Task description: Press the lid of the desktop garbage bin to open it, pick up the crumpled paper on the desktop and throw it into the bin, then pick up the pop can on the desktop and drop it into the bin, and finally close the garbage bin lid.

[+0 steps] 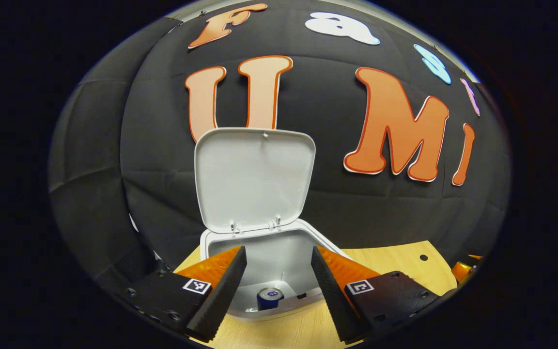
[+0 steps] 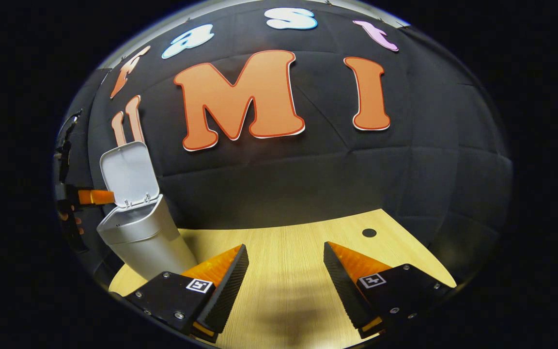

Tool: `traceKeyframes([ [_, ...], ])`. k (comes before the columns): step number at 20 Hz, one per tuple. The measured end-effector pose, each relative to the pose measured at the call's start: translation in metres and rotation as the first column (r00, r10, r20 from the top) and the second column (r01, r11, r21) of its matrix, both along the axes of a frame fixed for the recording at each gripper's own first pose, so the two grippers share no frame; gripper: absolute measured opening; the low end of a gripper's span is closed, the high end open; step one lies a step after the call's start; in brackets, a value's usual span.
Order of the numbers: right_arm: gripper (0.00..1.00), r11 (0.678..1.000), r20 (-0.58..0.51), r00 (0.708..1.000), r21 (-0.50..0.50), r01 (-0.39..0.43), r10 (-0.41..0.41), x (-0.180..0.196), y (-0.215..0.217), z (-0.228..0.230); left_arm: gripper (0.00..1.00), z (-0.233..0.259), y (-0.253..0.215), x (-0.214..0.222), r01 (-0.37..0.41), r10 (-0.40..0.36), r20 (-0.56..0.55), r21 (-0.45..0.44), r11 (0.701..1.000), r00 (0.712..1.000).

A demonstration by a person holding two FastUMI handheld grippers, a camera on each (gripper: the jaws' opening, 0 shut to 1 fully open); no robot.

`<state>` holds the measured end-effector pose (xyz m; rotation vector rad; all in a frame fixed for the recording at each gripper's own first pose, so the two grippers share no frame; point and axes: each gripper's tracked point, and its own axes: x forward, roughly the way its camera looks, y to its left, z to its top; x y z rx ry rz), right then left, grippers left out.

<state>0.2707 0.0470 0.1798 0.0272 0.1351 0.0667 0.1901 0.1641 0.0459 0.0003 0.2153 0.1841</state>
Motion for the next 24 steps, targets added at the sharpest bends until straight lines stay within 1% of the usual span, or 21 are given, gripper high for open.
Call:
traceKeyframes([
  [2,0.93,1.0,0.009,1.0,0.005,0.004,-0.004,0.001,-0.003,0.003,0.85,0.051,-0.004,0.003,0.015,-0.018,0.106,0.03,0.999,0.994],
  [4,0.93,1.0,0.014,1.0,0.022,0.008,-0.008,0.003,-0.004,0.006,0.85,0.109,-0.01,0.014,0.026,-0.032,0.204,0.034,0.999,0.979],
  [6,0.94,0.999,0.019,1.0,0.039,0.008,-0.009,0.004,-0.006,0.008,0.85,0.154,0.002,0.032,-0.012,-0.009,0.263,0.078,0.997,0.965],
  [7,0.94,0.999,0.023,1.0,0.047,0.01,-0.011,0.004,-0.007,0.01,0.84,0.171,0.012,0.046,-0.033,0.003,0.275,0.108,0.994,0.962],
  [9,0.93,0.999,0.03,0.999,0.052,0.016,-0.017,0.005,-0.011,0.013,0.85,0.186,0.018,0.075,-0.061,0.016,0.282,0.151,0.987,0.959],
  [10,0.94,0.998,0.03,0.999,0.053,0.02,-0.022,0.005,-0.014,0.013,0.85,0.189,0.019,0.086,-0.071,0.022,0.285,0.161,0.984,0.958],
  [11,0.94,0.998,0.029,0.999,0.055,0.023,-0.025,0.004,-0.017,0.014,0.82,0.19,0.023,0.105,-0.073,0.029,0.276,0.151,0.986,0.961],
  [12,0.93,0.998,0.029,0.999,0.06,0.028,-0.03,0.004,-0.02,0.015,0.83,0.183,0.027,0.12,-0.072,0.04,0.251,0.117,0.99,0.967],
  [13,0.94,0.997,0.026,0.999,0.065,0.033,-0.034,0.004,-0.024,0.015,0.84,0.17,0.031,0.128,-0.073,0.059,0.21,0.063,0.995,0.976],
  [14,0.93,0.997,0.027,0.999,0.069,0.038,-0.04,0.004,-0.028,0.017,0.85,0.159,0.035,0.137,-0.082,0.08,0.177,0.007,0.997,0.981],
  [15,0.94,0.997,0.032,0.998,0.067,0.047,-0.049,0.004,-0.032,0.017,0.85,0.147,0.043,0.145,-0.102,0.105,0.156,-0.025,0.994,0.982],
  [16,0.94,0.996,0.035,0.998,0.062,0.057,-0.059,0.004,-0.037,0.019,0.86,0.142,0.052,0.149,-0.128,0.131,0.149,-0.031,0.991,0.98],
  [18,0.93,0.995,0.036,0.997,0.068,0.07,-0.072,0.0,-0.043,0.02,0.87,0.134,0.061,0.153,-0.152,0.152,0.124,-0.006,0.988,0.981],
  [19,0.93,0.995,0.034,0.997,0.075,0.072,-0.074,-0.001,-0.044,0.019,0.89,0.131,0.063,0.151,-0.151,0.149,0.108,0.01,0.988,0.983],
  [21,0.94,0.994,0.027,0.997,0.086,0.073,-0.076,-0.004,-0.045,0.017,0.89,0.128,0.063,0.15,-0.151,0.148,0.079,0.038,0.988,0.986],
  [24,0.93,0.995,0.033,0.996,0.066,0.077,-0.079,-0.009,-0.045,0.016,0.88,0.121,0.049,0.132,-0.129,0.127,0.047,0.024,0.991,0.991],
])
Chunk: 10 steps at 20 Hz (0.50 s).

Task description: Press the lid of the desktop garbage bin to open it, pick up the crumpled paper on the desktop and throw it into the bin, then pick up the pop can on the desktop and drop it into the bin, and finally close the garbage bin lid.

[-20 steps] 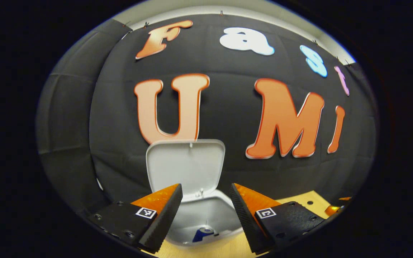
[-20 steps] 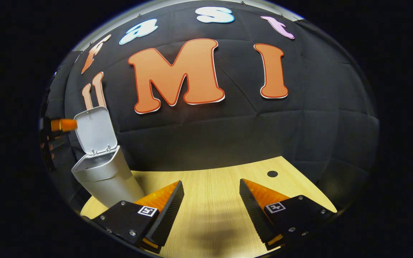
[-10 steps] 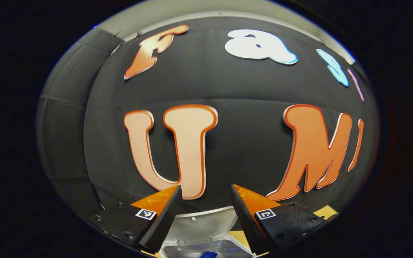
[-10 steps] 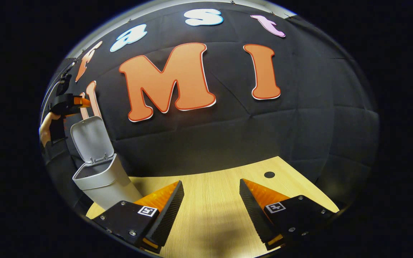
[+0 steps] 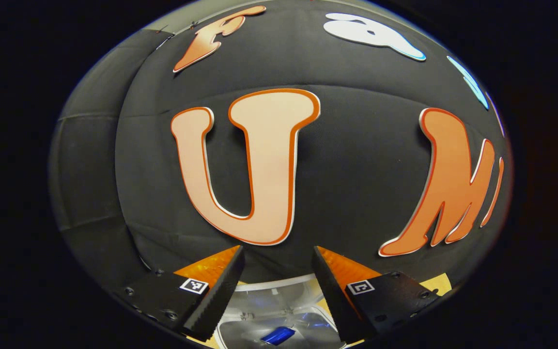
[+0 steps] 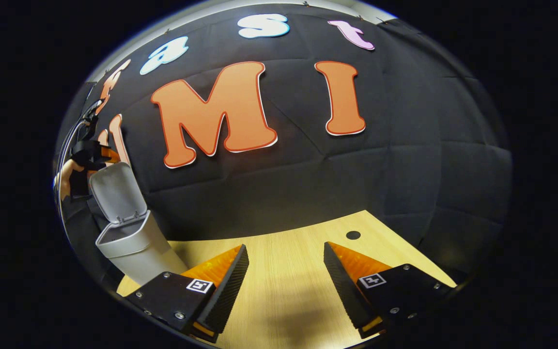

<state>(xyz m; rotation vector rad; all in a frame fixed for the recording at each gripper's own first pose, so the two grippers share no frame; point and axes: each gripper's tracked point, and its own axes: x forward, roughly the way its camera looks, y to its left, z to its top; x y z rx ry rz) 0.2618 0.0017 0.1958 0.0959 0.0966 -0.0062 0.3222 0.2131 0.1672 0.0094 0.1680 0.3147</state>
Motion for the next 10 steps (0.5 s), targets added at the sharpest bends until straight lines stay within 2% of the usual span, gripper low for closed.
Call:
traceKeyframes([
  [5,0.93,0.999,-0.002,0.999,0.024,-0.039,0.039,-0.005,0.007,0.004,0.86,-0.036,-0.037,-0.069,0.017,-0.016,0.021,-0.039,0.999,1.0],
  [10,0.94,0.997,-0.008,0.997,-0.007,-0.082,0.082,-0.011,0.014,0.007,0.86,-0.103,-0.072,-0.118,0.009,-0.009,-0.003,0.05,0.999,1.0],
])
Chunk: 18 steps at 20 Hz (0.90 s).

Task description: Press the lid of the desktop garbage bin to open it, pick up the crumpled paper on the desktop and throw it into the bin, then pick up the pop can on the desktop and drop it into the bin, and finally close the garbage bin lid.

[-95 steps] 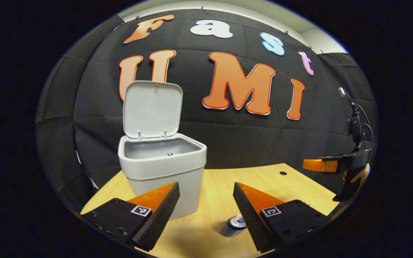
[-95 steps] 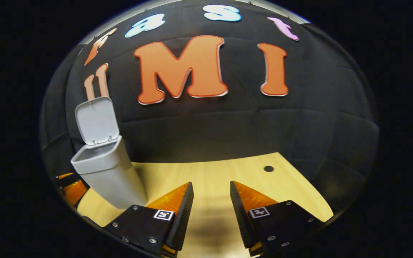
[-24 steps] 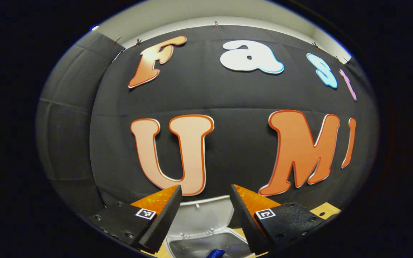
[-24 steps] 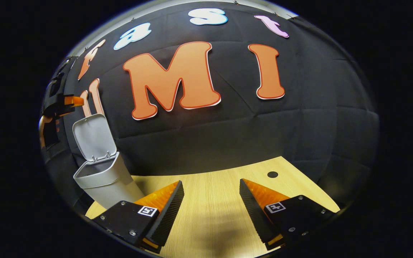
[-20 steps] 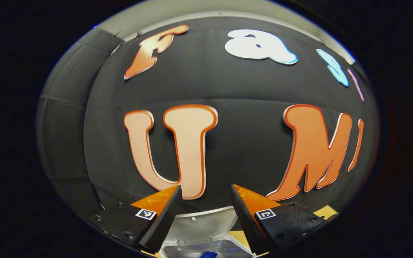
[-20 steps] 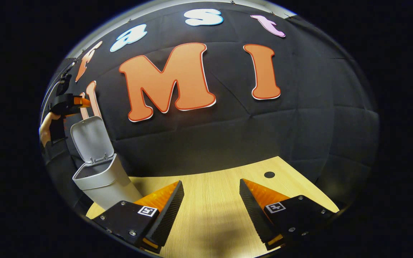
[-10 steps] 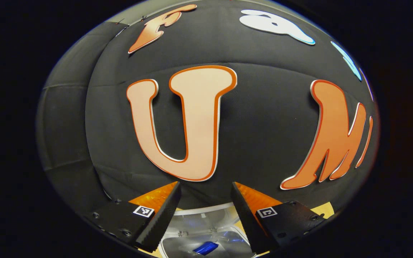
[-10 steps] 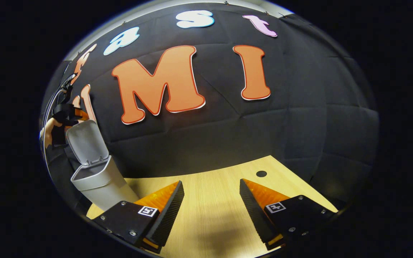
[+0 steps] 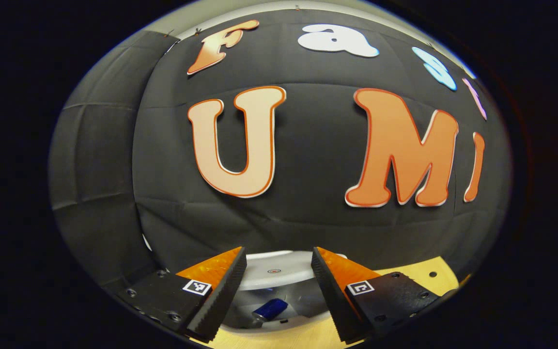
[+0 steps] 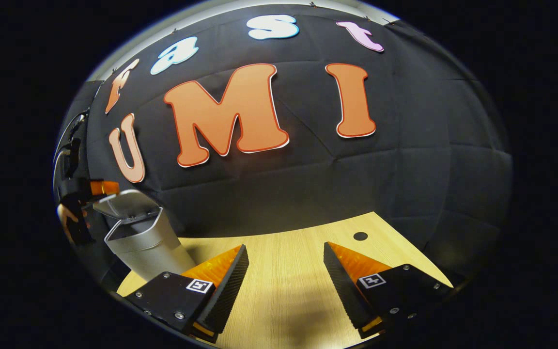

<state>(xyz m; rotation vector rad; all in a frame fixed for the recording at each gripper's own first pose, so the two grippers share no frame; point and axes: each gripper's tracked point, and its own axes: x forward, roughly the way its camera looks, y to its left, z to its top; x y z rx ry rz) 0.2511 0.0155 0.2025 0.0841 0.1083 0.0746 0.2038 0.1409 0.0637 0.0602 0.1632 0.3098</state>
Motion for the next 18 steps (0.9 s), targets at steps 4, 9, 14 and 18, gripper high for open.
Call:
traceKeyframes([
  [4,0.93,0.999,-0.013,1.0,-0.031,-0.021,0.021,-0.006,0.004,-0.005,0.87,-0.039,-0.007,-0.013,-0.005,0.005,-0.018,0.007,1.0,1.0],
  [9,0.93,0.999,-0.02,1.0,-0.049,-0.024,0.023,-0.014,0.004,-0.007,0.87,-0.079,-0.005,-0.018,-0.022,0.02,-0.066,-0.035,0.999,0.998],
  [14,0.94,0.999,-0.026,1.0,-0.05,-0.018,0.016,-0.018,0.003,-0.01,0.87,-0.085,-0.003,-0.008,0.002,-0.008,-0.065,-0.088,0.996,0.998],
  [18,0.93,0.999,-0.041,0.999,-0.052,-0.018,0.016,-0.019,0.006,-0.02,0.89,-0.092,-0.001,-0.006,0.013,-0.016,-0.073,-0.037,0.999,0.997],
])
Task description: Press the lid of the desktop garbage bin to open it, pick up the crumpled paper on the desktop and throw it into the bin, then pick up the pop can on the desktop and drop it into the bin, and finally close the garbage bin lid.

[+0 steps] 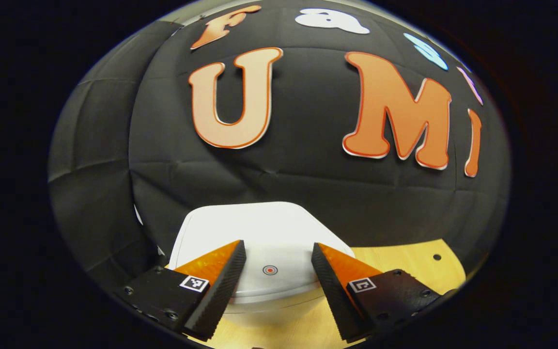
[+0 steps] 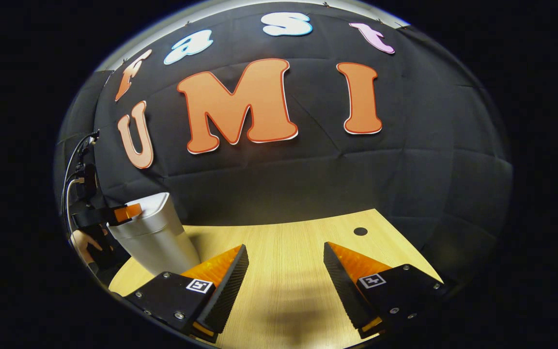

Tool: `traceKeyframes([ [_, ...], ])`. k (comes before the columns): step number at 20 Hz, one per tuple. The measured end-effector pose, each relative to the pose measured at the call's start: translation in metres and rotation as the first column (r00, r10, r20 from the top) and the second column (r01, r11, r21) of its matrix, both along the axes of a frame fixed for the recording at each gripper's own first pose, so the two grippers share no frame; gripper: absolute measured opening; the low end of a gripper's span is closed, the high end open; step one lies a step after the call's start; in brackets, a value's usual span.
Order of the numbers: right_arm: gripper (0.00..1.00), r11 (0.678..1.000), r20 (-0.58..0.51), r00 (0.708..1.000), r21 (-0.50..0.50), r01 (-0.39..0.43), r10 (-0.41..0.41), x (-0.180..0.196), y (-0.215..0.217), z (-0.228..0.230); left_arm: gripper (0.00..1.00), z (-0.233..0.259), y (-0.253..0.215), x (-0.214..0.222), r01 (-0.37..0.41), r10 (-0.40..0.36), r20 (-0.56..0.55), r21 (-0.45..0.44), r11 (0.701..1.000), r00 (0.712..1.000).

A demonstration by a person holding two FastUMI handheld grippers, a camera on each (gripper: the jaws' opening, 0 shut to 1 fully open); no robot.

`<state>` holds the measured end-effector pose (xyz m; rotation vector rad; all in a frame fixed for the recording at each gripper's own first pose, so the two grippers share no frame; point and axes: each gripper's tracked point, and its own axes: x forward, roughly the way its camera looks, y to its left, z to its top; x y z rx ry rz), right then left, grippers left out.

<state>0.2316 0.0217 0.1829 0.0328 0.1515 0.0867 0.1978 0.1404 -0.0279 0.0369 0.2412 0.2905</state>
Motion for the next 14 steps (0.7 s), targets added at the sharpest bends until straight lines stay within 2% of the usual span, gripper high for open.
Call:
traceKeyframes([
  [1,0.93,1.0,-0.005,1.0,0.008,-0.002,0.002,-0.001,0.002,-0.002,0.89,0.002,0.0,0.001,-0.006,0.007,0.022,-0.016,1.0,1.0],
  [4,0.94,1.0,-0.007,1.0,0.014,-0.008,0.008,-0.001,0.006,-0.002,0.89,0.008,-0.002,-0.002,0.01,-0.01,0.016,0.013,1.0,1.0],
  [6,0.93,1.0,0.009,1.0,0.014,-0.008,0.008,-0.002,0.006,0.007,0.91,0.026,-0.014,-0.014,0.022,-0.021,0.045,-0.014,1.0,0.999],
  [7,0.93,1.0,0.02,1.0,0.014,-0.007,0.007,-0.003,0.006,0.012,0.94,0.044,-0.024,-0.02,0.047,-0.046,0.085,-0.01,0.999,0.995],
  [10,0.94,1.0,0.069,0.998,-0.002,0.002,-0.002,-0.006,0.006,0.03,0.93,0.095,-0.058,-0.051,0.112,-0.122,0.163,0.07,0.991,0.979],
  [14,0.93,1.0,0.134,0.991,-0.007,0.005,-0.004,-0.015,0.007,0.045,0.93,0.09,-0.103,-0.09,0.197,-0.202,0.181,0.05,0.979,0.962],
])
